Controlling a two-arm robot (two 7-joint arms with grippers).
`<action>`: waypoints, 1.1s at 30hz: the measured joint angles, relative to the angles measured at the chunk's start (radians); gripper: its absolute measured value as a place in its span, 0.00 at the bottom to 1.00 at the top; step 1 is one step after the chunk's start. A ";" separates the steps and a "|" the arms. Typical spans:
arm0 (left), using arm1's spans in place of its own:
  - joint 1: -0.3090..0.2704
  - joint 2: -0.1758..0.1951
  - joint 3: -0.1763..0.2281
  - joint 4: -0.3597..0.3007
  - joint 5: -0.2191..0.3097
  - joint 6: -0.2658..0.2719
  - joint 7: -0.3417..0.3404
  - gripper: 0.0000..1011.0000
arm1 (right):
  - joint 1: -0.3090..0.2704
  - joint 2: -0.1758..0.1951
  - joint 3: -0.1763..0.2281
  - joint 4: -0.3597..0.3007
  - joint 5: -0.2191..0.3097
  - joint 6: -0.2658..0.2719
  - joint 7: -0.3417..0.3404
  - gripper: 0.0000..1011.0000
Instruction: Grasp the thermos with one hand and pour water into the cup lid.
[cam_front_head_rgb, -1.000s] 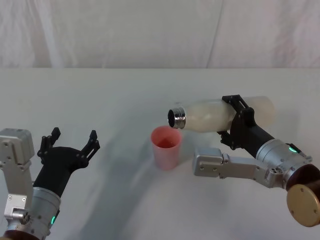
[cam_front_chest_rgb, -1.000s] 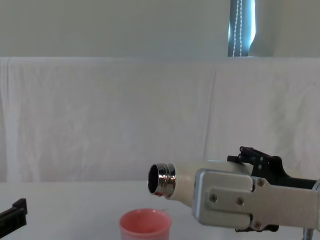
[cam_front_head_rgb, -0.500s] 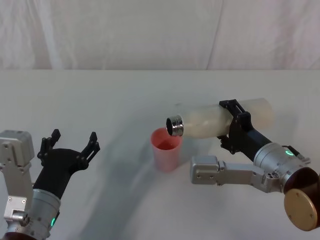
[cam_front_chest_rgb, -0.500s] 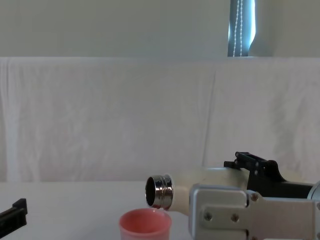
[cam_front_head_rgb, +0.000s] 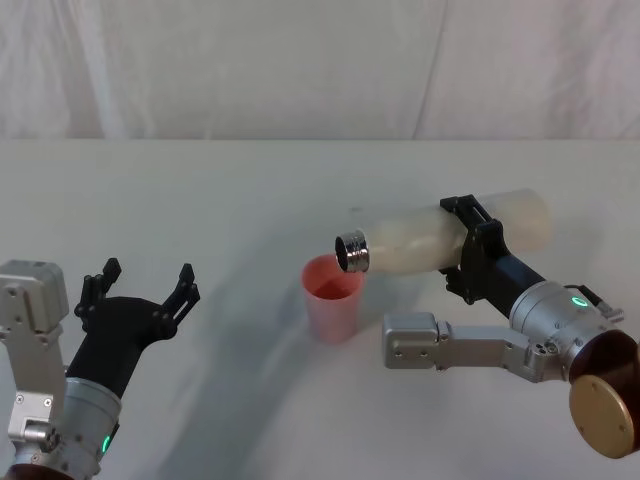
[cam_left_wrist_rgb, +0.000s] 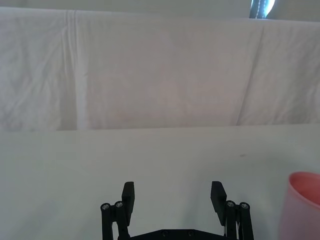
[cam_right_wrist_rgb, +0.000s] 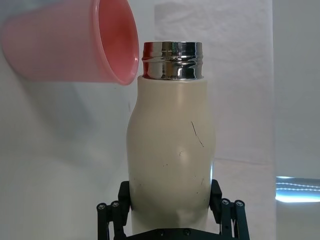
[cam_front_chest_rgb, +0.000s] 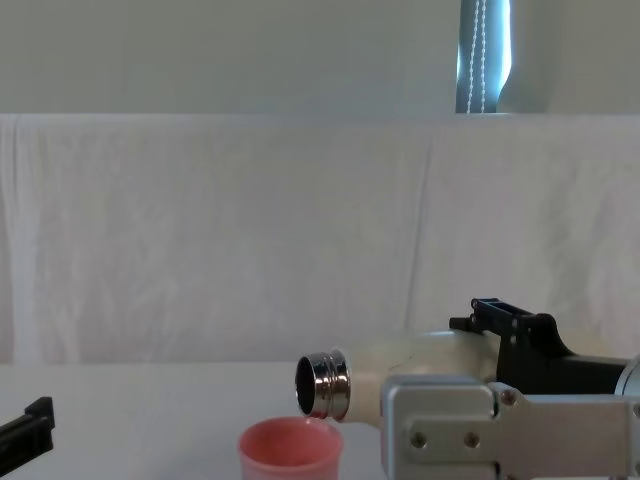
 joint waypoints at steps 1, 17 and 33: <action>0.000 0.000 0.000 0.000 0.000 0.000 0.000 0.99 | 0.003 0.002 -0.001 -0.001 -0.003 0.000 0.002 0.95; 0.000 0.000 0.000 0.000 0.000 0.000 0.000 0.99 | 0.016 0.018 -0.005 -0.008 -0.024 0.000 0.007 0.95; 0.000 0.000 0.000 0.000 0.000 0.000 0.000 0.99 | 0.020 0.022 -0.006 -0.011 -0.034 0.001 0.007 0.95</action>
